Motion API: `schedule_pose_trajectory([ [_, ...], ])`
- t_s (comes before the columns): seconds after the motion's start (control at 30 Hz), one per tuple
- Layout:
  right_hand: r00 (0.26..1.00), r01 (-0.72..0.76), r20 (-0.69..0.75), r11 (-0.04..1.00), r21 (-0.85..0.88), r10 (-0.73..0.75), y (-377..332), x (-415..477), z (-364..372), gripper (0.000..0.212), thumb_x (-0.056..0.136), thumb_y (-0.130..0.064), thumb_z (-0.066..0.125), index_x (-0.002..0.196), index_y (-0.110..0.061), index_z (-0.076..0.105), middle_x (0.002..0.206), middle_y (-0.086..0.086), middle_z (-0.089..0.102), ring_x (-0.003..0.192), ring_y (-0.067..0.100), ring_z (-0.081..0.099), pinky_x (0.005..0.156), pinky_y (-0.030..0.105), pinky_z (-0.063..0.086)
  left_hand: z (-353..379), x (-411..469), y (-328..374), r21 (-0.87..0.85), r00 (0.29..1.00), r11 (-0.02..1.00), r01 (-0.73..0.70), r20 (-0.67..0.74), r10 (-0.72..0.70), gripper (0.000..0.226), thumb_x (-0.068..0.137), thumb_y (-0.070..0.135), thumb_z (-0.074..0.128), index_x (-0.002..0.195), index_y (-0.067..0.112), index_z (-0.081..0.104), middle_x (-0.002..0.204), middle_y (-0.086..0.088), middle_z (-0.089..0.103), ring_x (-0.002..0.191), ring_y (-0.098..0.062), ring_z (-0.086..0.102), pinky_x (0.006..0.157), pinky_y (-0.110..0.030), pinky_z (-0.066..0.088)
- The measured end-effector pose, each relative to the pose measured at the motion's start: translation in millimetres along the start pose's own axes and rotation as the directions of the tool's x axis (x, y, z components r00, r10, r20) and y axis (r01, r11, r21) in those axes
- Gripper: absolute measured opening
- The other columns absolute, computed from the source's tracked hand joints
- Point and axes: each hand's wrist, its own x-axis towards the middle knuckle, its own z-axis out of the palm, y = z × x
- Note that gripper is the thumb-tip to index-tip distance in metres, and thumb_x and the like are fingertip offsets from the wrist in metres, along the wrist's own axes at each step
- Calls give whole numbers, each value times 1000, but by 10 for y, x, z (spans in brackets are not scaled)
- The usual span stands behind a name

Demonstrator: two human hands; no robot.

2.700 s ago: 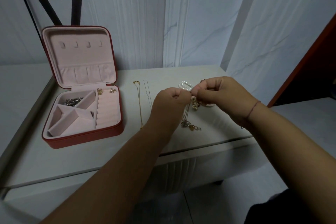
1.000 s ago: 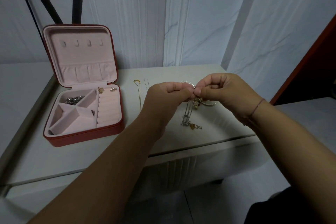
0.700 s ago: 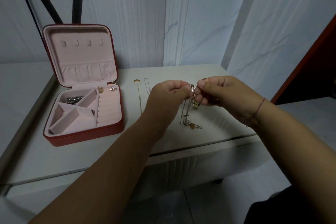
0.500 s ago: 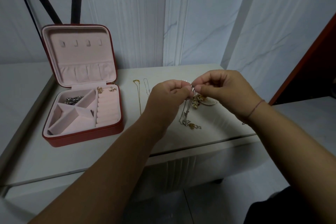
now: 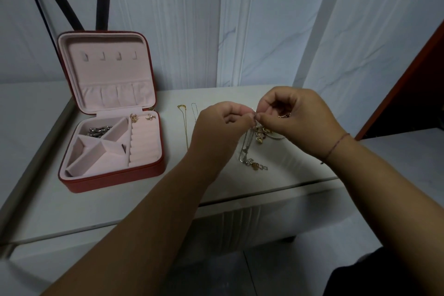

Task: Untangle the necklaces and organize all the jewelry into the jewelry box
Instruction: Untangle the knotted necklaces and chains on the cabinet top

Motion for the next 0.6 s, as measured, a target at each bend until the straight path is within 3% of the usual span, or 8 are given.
schedule_pose_trajectory([
  [0.17,999,-43,25,993,114,41,5,-6,34,7,73,-14,69,74,-9,65,64,3,58,58,14,49,58,26,47,9,-13,25,-45,999,998,34,43,-32,11,87,5,63,89,14,69,74,2,70,67,0,65,65,-10,50],
  [0.3,995,-98,55,976,194,89,40,0,38,8,71,-8,70,72,-7,62,60,0,52,59,17,45,59,30,42,7,-11,34,-132,980,976,171,121,-156,14,91,10,58,86,12,72,68,1,67,67,-7,60,71,-22,51],
  [0.43,992,-101,96,973,210,83,53,-10,16,11,78,3,65,74,-6,62,60,0,49,59,18,43,60,32,41,-40,9,36,-154,950,951,269,206,-235,16,91,15,59,82,8,71,72,-2,68,69,-8,61,71,-21,52],
  [0.6,990,-99,122,964,246,71,45,-14,14,2,73,-7,64,75,-7,62,60,0,50,59,16,43,57,26,41,-70,22,49,-133,937,950,284,248,-245,16,91,17,59,82,10,71,77,-5,69,75,-11,64,75,-23,54],
])
